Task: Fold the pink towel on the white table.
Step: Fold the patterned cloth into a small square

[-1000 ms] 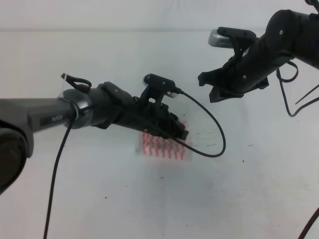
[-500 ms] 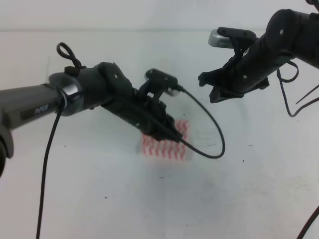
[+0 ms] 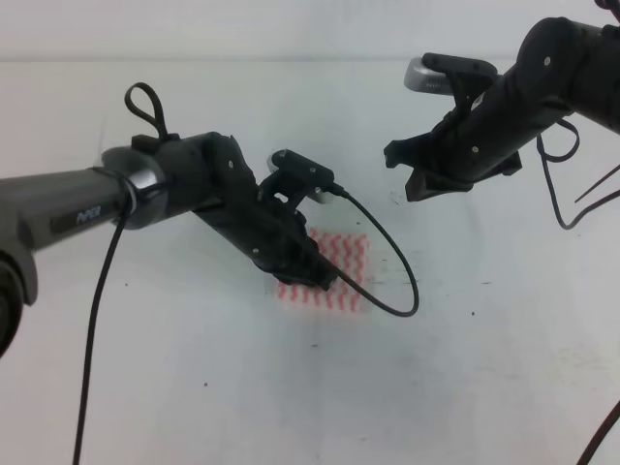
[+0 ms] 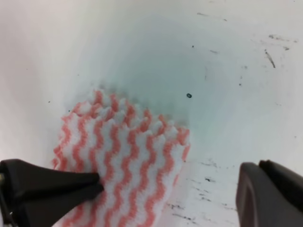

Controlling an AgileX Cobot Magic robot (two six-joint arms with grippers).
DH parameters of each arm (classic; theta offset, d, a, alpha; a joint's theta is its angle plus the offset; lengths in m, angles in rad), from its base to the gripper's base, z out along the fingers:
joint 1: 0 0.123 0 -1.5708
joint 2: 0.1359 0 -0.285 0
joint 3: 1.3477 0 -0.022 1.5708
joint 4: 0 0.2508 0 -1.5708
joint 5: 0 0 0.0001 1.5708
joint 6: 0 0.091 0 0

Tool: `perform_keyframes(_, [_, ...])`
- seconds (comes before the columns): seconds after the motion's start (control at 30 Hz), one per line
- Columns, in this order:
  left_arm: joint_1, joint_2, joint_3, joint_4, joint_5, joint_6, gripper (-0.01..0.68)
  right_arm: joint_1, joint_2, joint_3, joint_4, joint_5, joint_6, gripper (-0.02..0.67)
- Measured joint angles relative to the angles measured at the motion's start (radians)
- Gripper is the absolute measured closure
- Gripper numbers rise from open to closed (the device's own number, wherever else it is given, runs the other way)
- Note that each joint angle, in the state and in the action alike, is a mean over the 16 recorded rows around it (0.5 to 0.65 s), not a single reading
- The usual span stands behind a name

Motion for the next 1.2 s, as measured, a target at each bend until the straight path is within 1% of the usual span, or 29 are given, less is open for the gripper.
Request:
perform_keyframes(0.2, [0.005,-0.026,-0.001,0.030,0.005,-0.005,0.675,0.000,0.002,0.000,0.002,0.003,0.000,0.667])
perform_keyframes(0.5, [0.019,-0.062,-0.001,0.063,0.066,-0.025,0.675,0.000,0.002,0.000,0.006,0.006,-0.001,0.667])
perform_keyframes(0.63, [0.023,-0.048,-0.001,0.064,0.089,-0.032,0.675,0.000,0.002,0.000,0.008,0.008,-0.003,0.667])
perform_keyframes(0.83, [0.023,-0.021,-0.001,0.065,0.075,-0.034,0.675,0.001,0.003,0.000,0.011,0.011,-0.006,0.667])
perform_keyframes(1.0, [0.023,-0.020,-0.001,0.056,0.058,-0.031,0.675,0.000,0.002,0.000,0.011,0.013,-0.007,0.667])
perform_keyframes(1.2, [0.018,-0.033,-0.001,-0.008,0.056,0.016,0.675,0.000,0.002,0.000,0.012,0.011,-0.008,0.667])
